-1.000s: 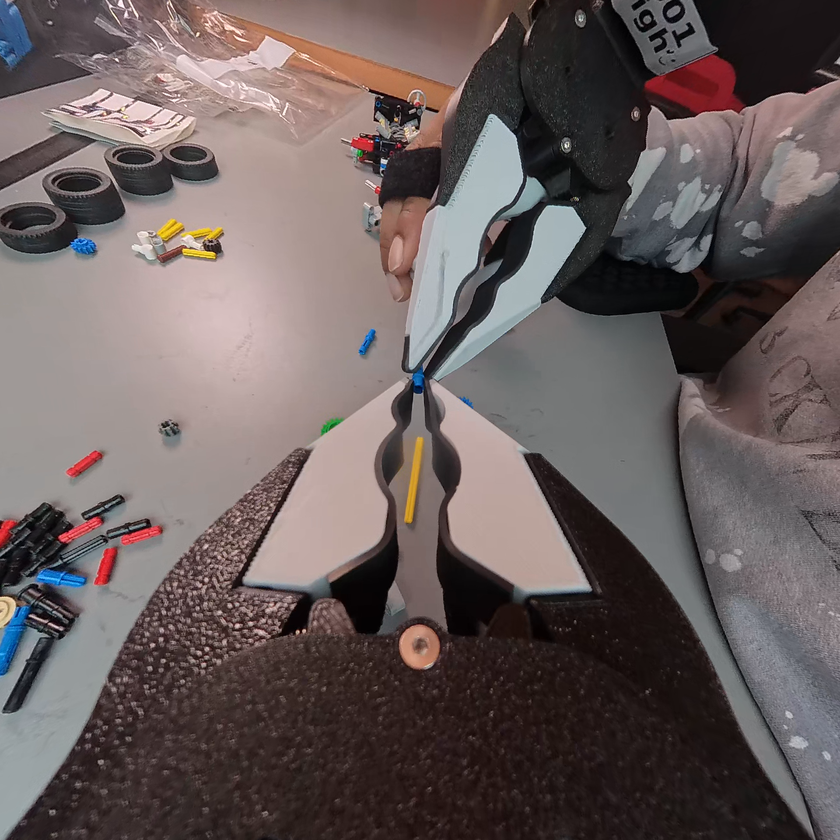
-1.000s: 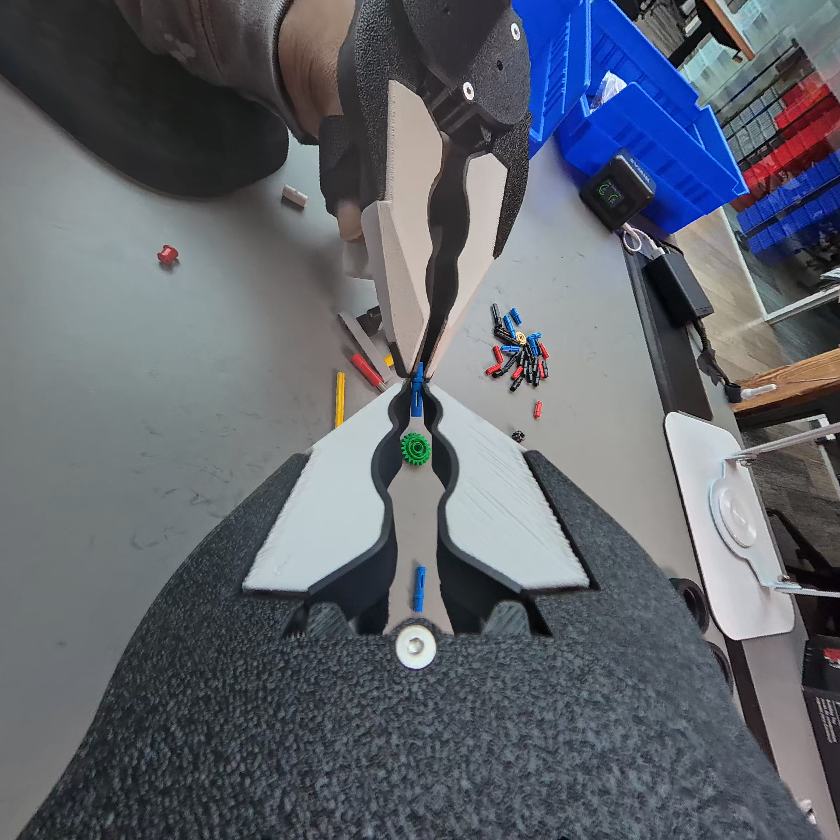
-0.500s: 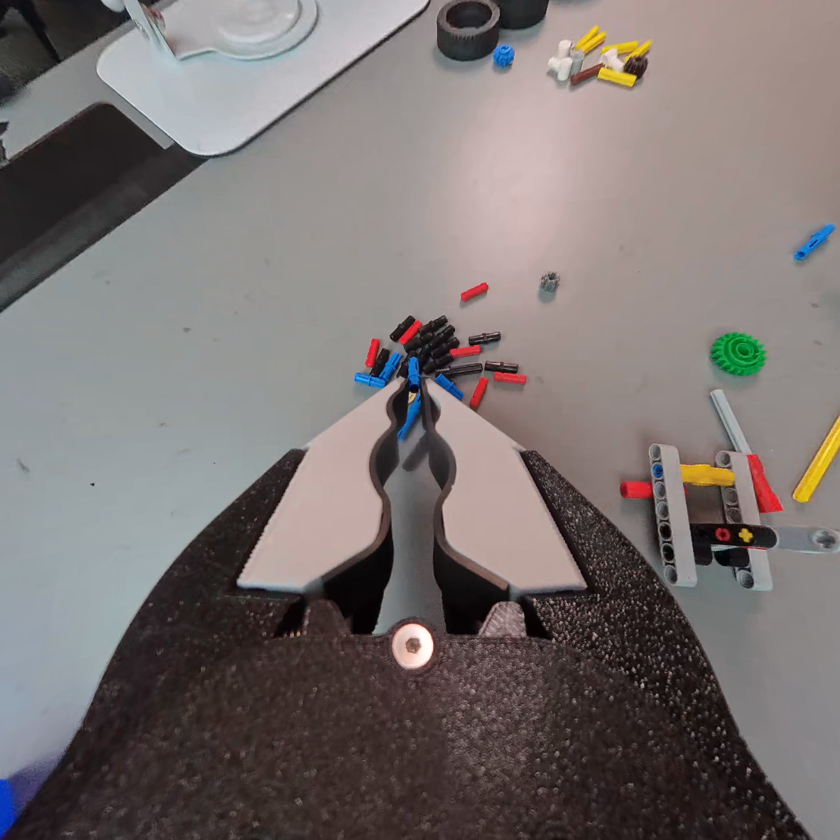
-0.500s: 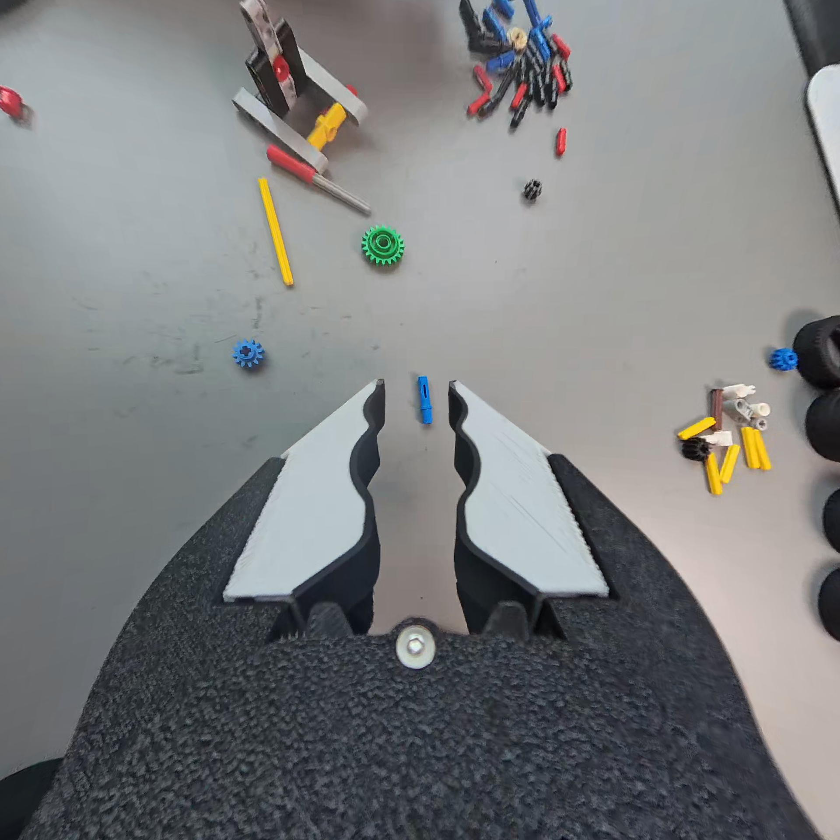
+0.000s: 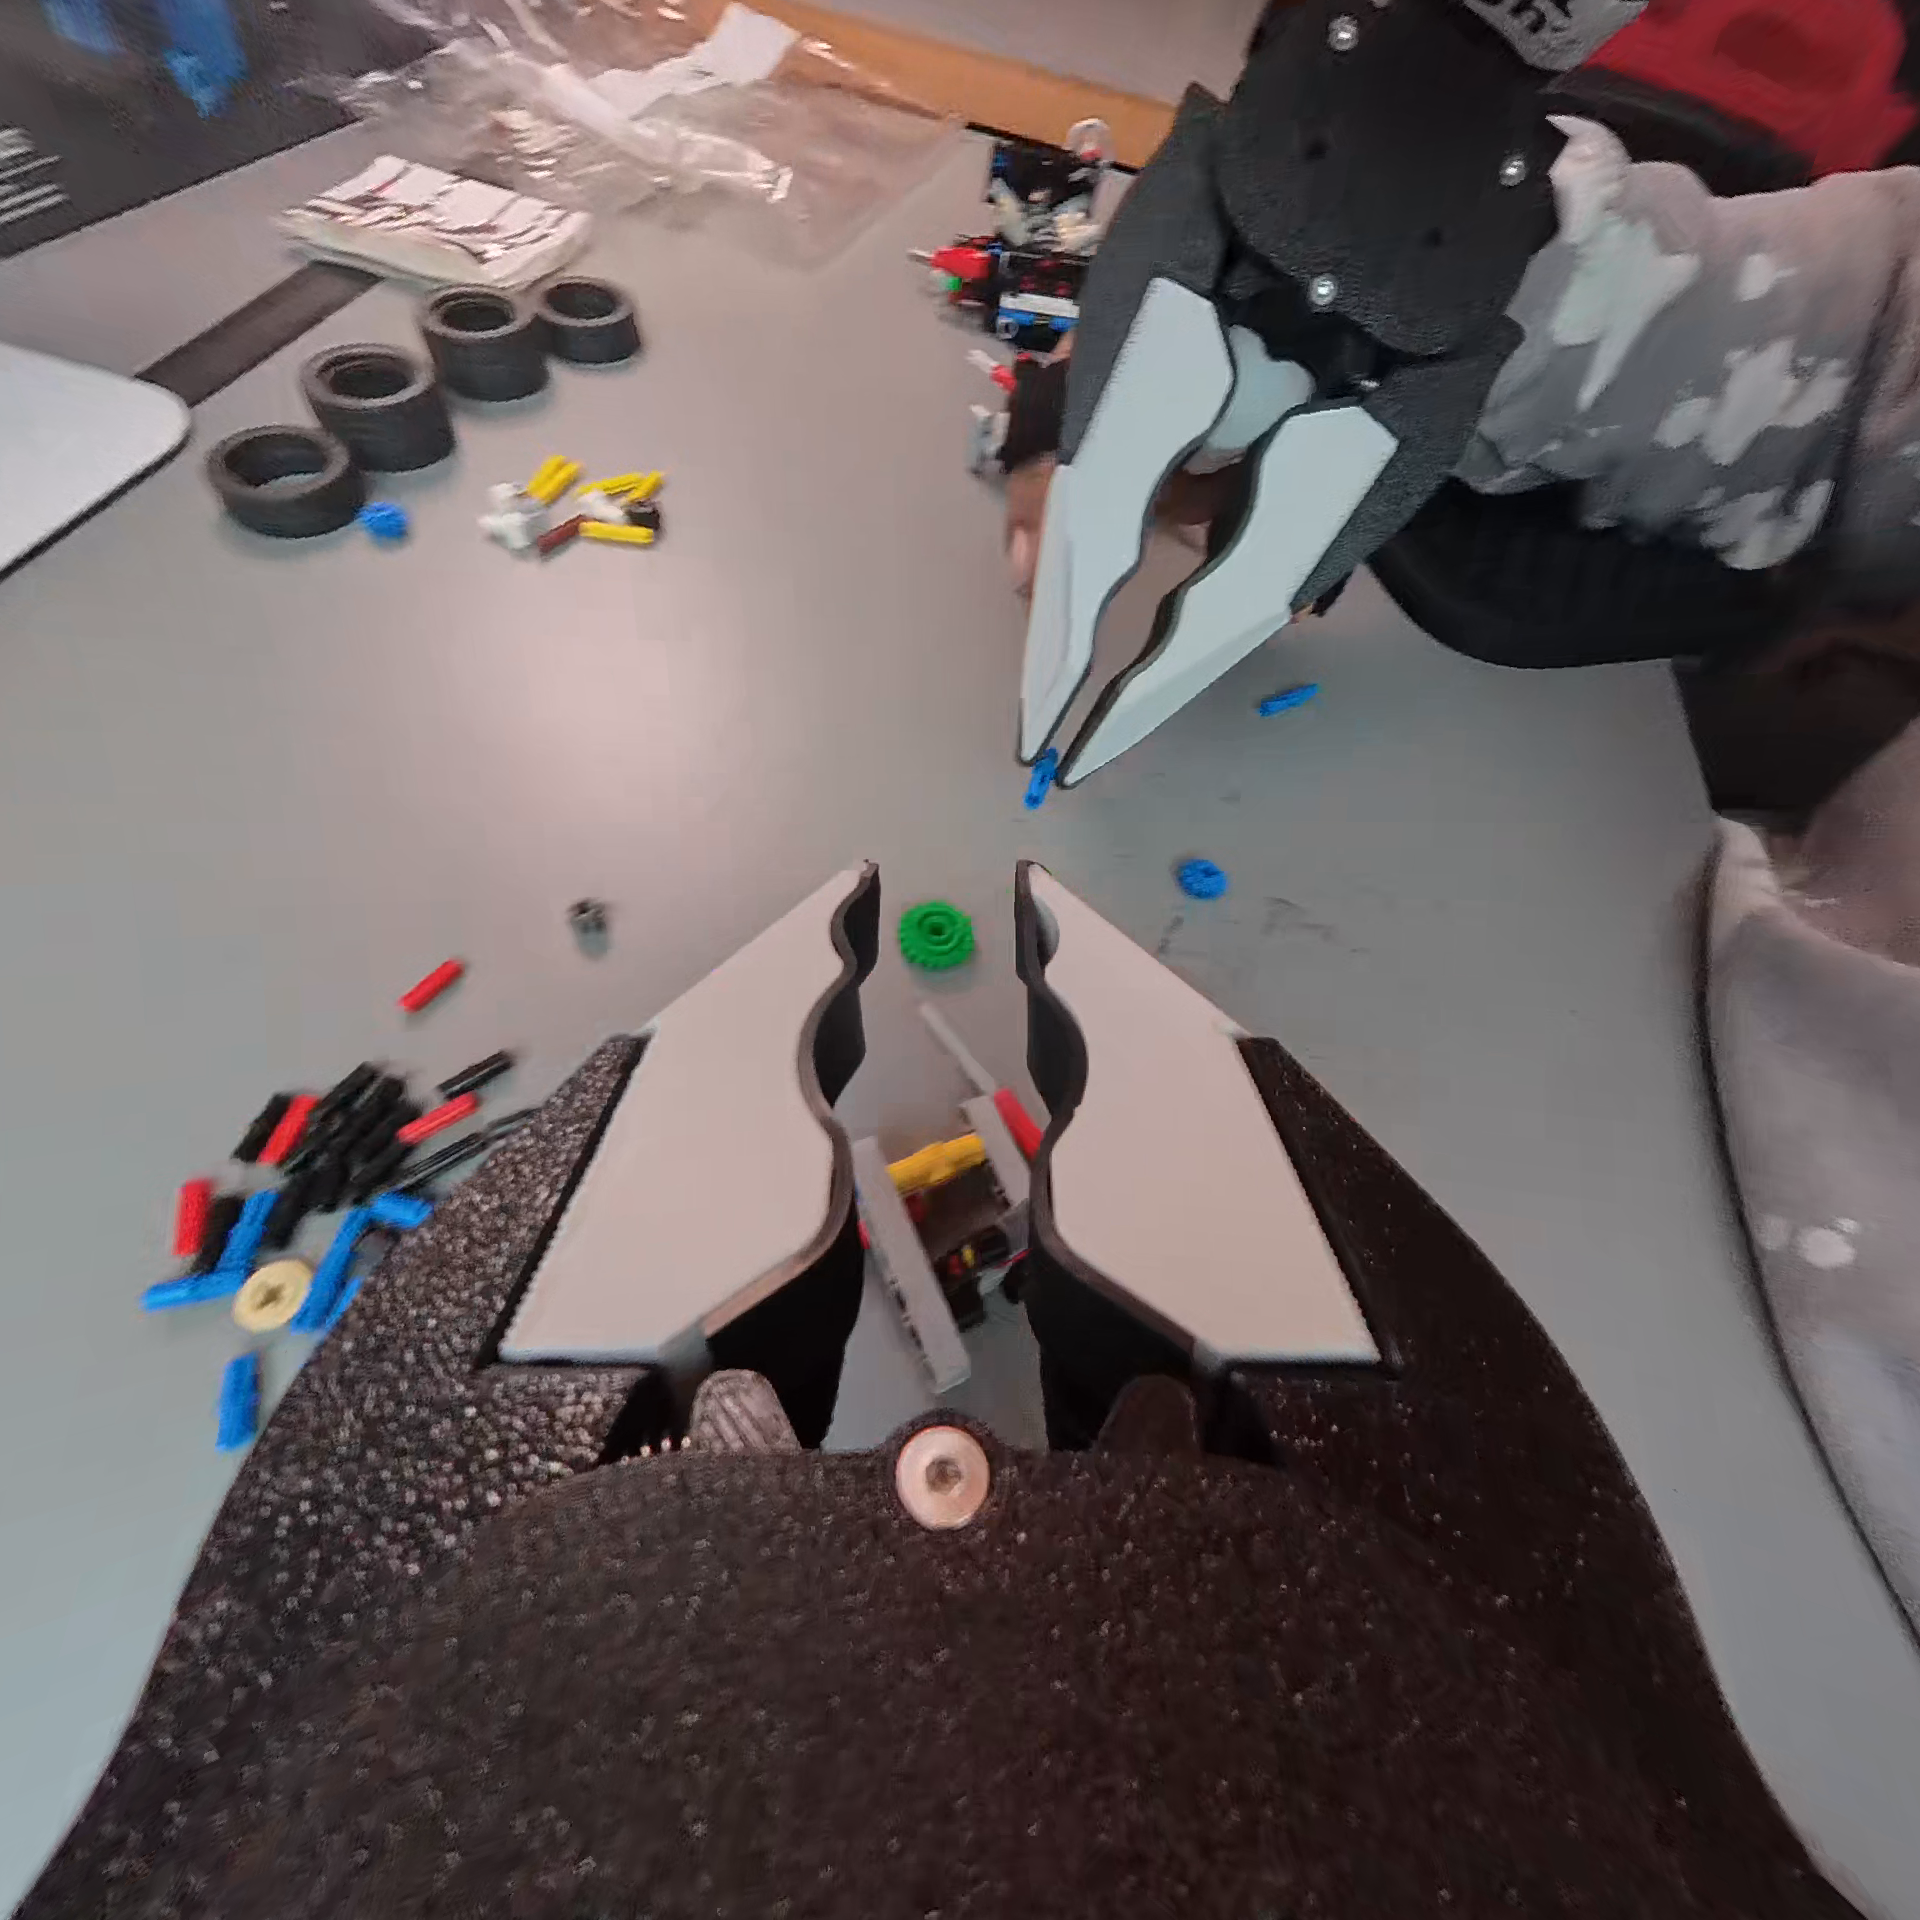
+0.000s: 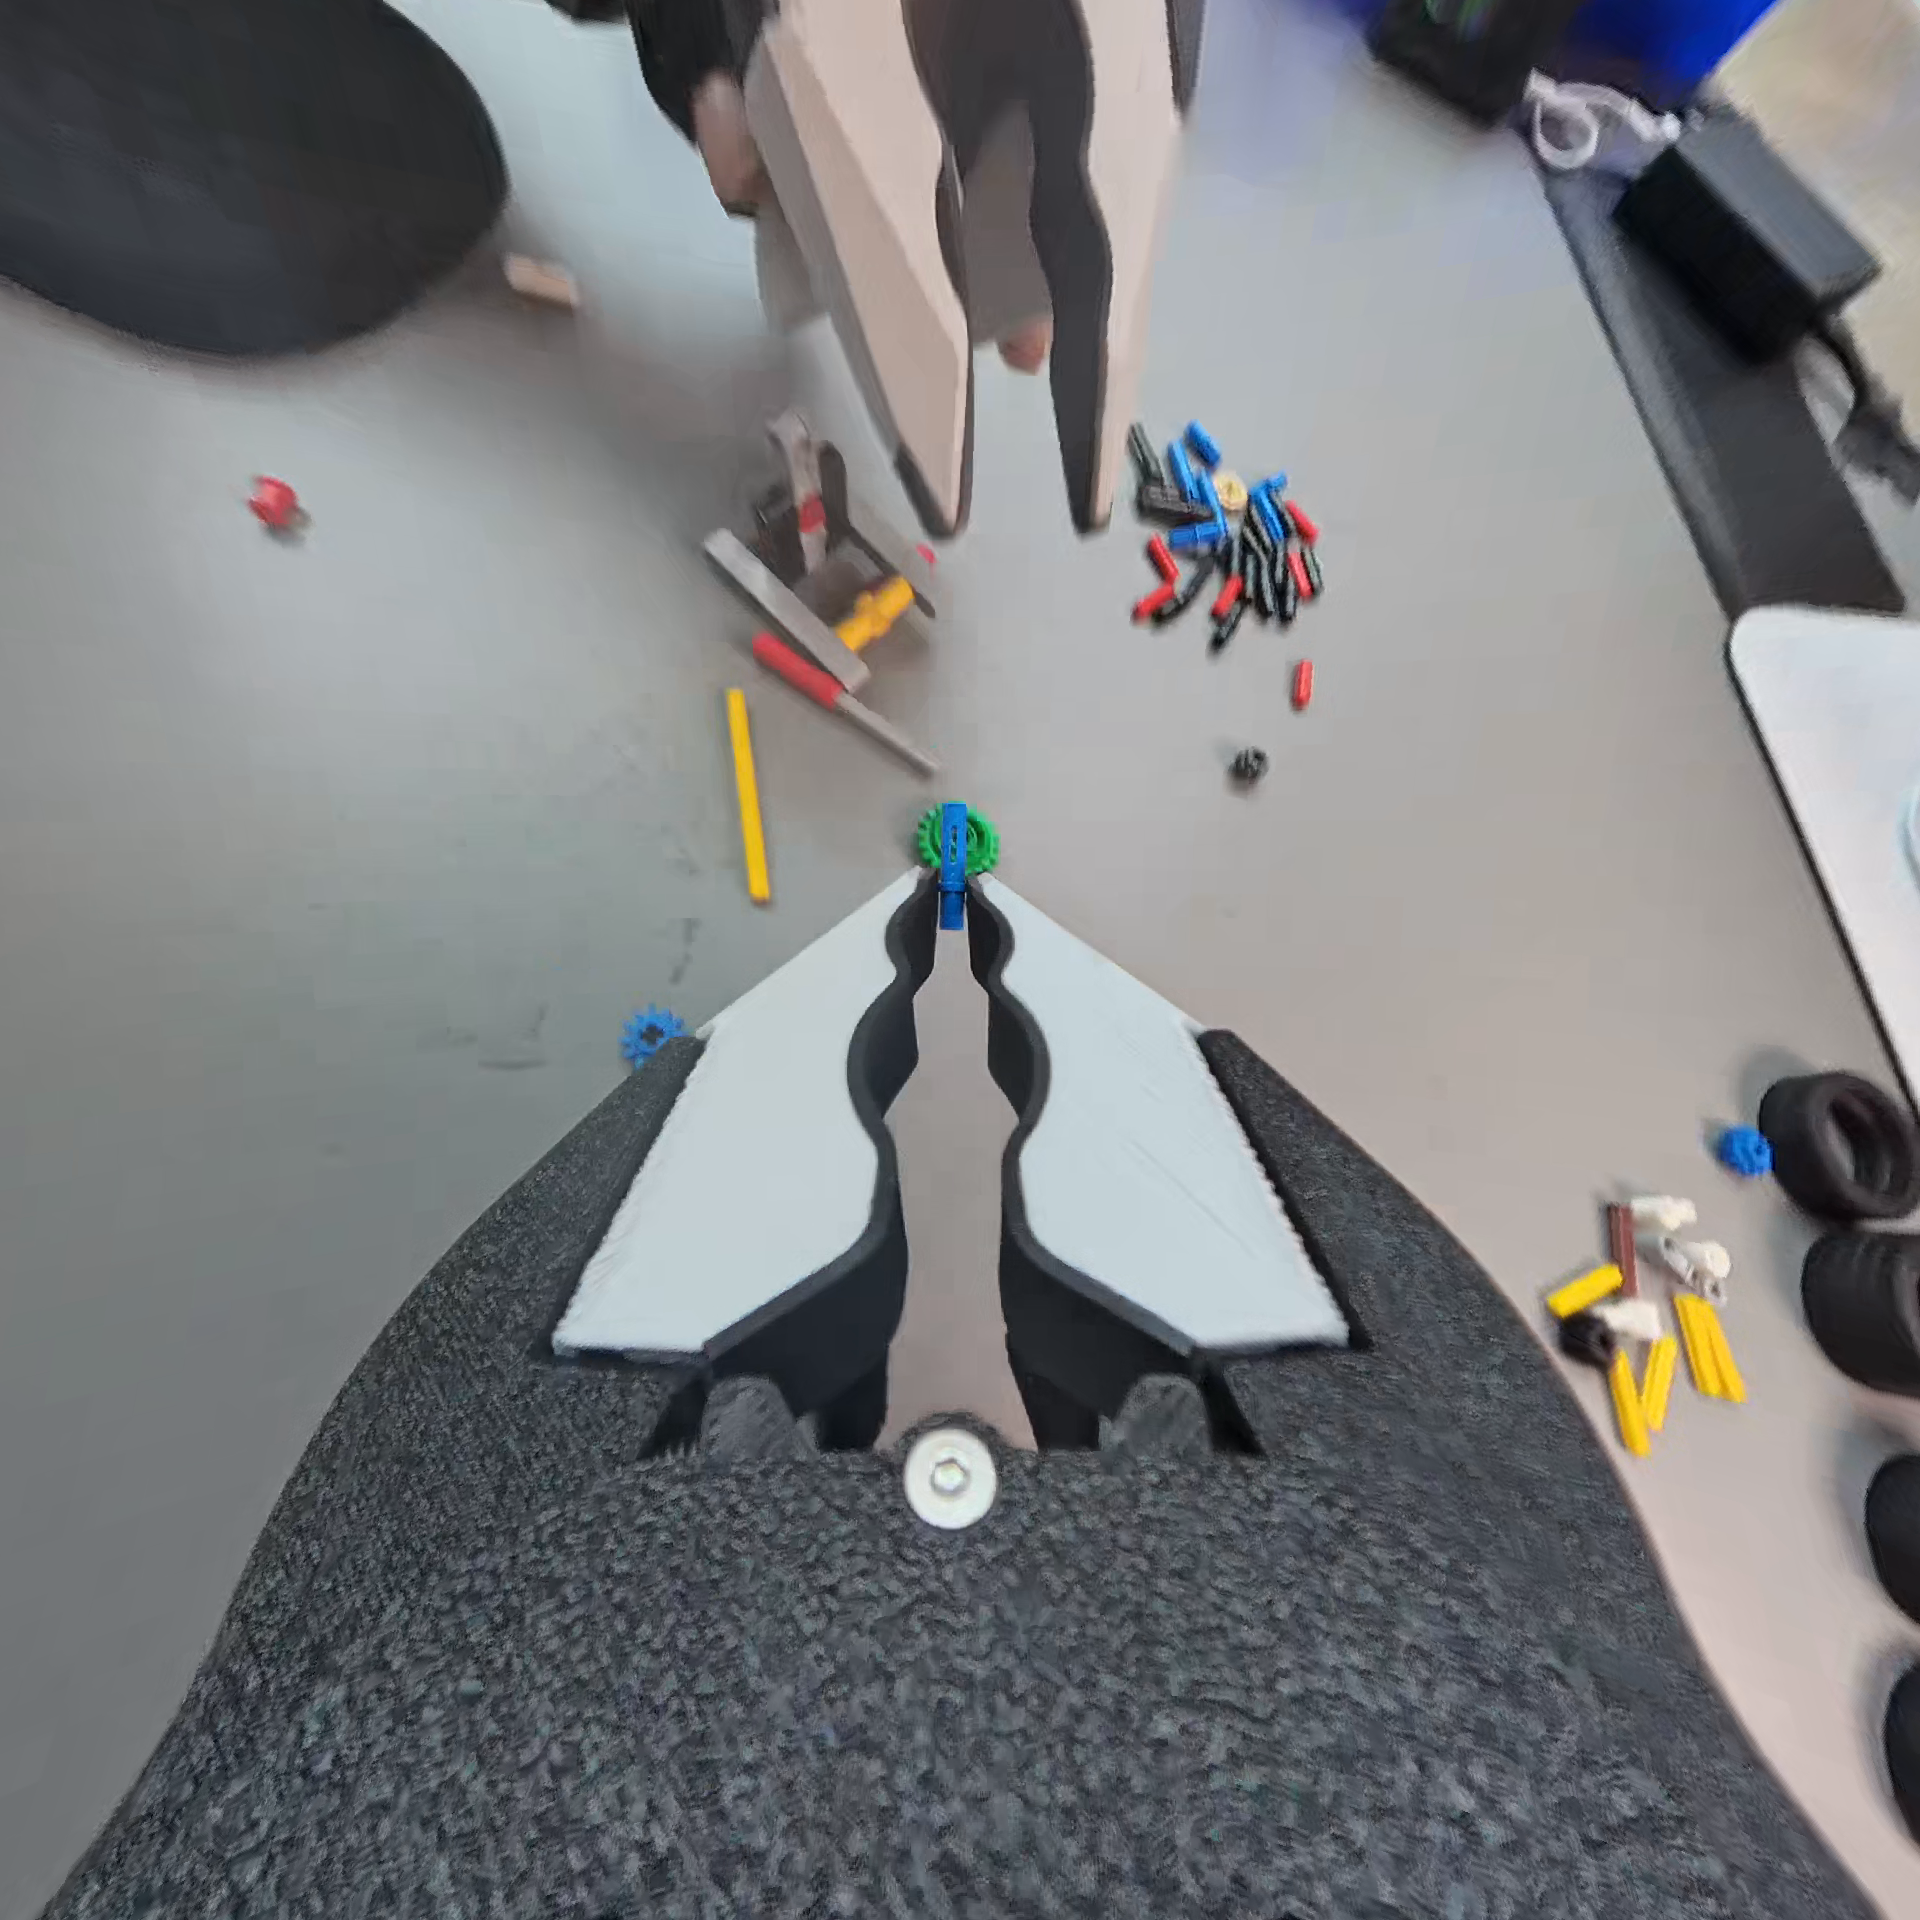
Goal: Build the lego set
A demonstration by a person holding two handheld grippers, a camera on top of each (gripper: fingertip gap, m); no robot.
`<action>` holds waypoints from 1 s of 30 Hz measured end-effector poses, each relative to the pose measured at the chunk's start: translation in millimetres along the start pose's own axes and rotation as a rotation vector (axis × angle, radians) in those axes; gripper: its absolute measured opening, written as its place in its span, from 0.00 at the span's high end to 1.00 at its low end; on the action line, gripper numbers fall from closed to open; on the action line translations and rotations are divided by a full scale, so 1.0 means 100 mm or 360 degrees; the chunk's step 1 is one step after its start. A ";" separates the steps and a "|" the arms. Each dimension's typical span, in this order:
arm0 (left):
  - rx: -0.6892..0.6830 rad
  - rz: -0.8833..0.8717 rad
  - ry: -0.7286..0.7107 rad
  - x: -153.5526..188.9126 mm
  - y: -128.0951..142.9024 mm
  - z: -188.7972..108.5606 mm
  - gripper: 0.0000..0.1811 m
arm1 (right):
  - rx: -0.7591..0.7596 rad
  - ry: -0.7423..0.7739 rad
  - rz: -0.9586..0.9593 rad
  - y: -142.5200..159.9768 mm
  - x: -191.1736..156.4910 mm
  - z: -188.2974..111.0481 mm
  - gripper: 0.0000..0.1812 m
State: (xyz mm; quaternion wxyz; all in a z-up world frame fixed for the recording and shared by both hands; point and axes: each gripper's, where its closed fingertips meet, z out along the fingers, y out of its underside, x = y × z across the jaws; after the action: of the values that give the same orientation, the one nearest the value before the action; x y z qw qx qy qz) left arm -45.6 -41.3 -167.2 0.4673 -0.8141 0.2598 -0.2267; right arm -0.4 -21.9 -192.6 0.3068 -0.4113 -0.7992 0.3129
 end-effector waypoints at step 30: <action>-0.0285 -0.0226 -0.0869 -1.27 0.59 -0.41 0.90 | -0.0636 -0.0274 0.0332 1.02 -0.83 -0.82 0.94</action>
State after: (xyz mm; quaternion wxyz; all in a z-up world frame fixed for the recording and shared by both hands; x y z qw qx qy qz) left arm -180.5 -12.3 -216.2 0.4292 -0.8991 0.0858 -0.0076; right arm 147.4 -24.4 -238.4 0.1162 -0.5160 -0.8216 0.2125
